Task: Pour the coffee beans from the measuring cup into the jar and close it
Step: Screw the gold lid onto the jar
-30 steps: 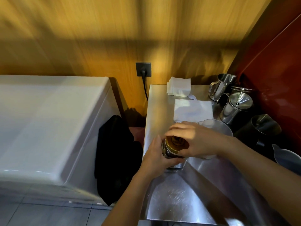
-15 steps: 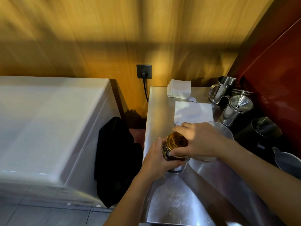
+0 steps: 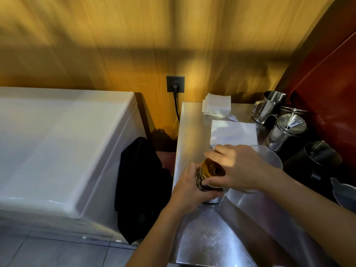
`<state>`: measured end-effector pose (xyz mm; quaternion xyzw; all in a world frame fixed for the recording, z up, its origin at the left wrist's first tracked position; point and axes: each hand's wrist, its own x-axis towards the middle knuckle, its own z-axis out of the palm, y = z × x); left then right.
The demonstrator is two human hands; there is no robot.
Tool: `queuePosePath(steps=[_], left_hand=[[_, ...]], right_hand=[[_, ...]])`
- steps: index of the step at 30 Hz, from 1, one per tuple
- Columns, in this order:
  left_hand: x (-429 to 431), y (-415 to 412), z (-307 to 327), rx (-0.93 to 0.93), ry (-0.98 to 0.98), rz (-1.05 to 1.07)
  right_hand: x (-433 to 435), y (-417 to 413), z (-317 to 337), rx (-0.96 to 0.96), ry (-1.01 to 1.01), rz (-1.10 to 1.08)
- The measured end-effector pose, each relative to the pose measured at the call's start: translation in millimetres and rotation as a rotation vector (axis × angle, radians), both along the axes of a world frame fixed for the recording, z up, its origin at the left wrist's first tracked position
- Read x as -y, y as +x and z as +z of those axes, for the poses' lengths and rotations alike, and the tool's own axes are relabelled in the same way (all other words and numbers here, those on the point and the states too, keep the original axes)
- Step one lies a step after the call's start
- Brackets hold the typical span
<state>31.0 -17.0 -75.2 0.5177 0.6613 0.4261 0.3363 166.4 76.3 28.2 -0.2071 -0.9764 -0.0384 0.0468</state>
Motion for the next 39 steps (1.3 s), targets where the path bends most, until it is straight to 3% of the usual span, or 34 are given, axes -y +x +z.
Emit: queuePosePath(steps=[3, 10, 16, 21, 27, 35, 39], left_hand=[[0, -2, 6, -0.01, -0.005, -0.045], [-2, -11, 16, -0.125, -0.016, -0.193], [5, -3, 7, -0.053, 0.025, -0.079], [10, 10, 6, -0.185, 0.004, -0.021], [12, 20, 10, -0.218, 0.097, 0.067], [14, 16, 7, -0.151, 0.066, 0.033], [13, 13, 4, -0.208, 0.062, 0.047]], right_hand=[[-2, 5, -4, 0.033, -0.006, 0.156], [-1, 6, -14, 0.001, -0.008, 0.228], [3, 2, -20, -0.058, -0.008, 0.159], [11, 7, -24, -0.125, -0.019, 0.031], [16, 8, -27, -0.185, -0.041, -0.055], [20, 1, -27, -0.171, -0.012, -0.092], [24, -1, -25, -0.161, 0.004, -0.116]])
